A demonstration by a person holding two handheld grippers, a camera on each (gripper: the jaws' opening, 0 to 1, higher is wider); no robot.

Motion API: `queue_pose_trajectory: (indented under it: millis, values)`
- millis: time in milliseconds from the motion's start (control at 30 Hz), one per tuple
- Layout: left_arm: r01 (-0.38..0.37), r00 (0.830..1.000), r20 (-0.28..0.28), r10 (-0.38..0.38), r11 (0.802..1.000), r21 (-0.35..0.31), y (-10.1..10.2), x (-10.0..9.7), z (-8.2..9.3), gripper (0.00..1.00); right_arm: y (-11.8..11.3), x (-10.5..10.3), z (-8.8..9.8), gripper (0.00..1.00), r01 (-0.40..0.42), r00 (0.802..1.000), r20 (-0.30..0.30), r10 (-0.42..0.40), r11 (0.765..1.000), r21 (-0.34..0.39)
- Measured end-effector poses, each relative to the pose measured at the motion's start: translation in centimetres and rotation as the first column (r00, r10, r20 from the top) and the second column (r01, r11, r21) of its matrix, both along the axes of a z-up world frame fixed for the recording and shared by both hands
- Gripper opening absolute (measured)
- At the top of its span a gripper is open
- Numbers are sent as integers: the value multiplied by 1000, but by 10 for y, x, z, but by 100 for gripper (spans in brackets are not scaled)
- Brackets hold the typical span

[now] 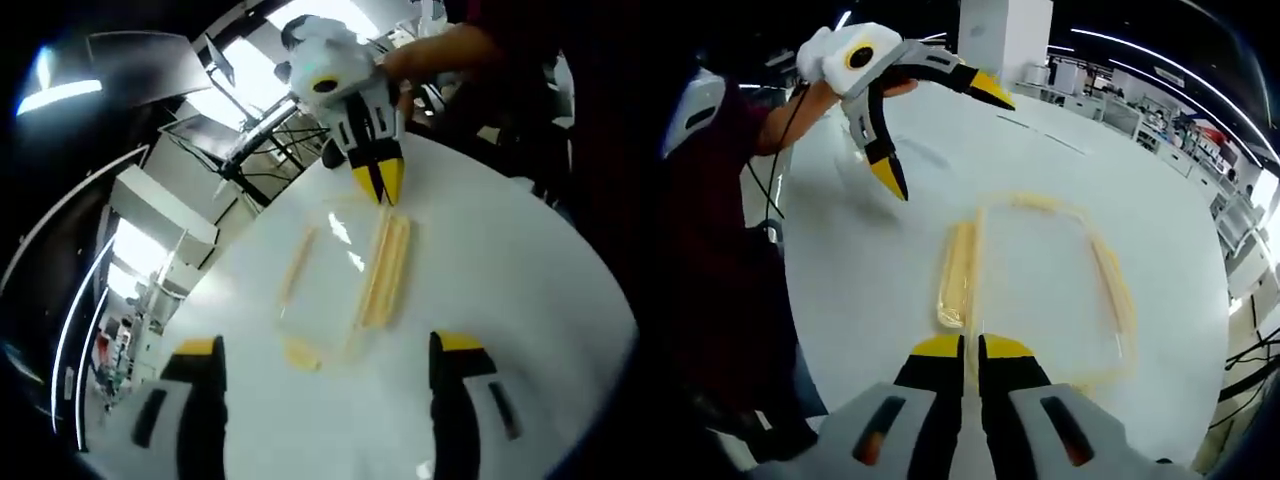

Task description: Snap each plastic latch of the storage box into its locked position after aligning the lid with the box until every specified latch is closed and the lid sits flush.

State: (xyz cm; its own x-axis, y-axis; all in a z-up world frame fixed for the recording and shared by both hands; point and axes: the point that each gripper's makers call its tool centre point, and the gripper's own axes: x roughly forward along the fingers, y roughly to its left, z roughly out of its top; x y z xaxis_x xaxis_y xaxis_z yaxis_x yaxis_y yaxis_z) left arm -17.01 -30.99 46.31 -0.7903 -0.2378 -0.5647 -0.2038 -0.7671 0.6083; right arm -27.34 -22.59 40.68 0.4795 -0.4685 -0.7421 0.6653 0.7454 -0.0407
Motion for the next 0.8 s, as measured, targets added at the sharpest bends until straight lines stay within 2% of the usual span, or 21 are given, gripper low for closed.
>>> queue_pose_trajectory:
  millis: [233,600,800]
  values:
    - [20,999,27,-20,1000,9,-2,-1,3,77,0,2,-1,2,-4,1000,9,4,1000,2]
    - [128,981,144,-133,991,46,-5,-11,-17,59,0,1,-3,2,-6,1000,15,6,1000,7]
    - [144,969,198,-148,989,36,-12,-12,-26,53,0,0,-5,3,-7,1000,21,7,1000,8]
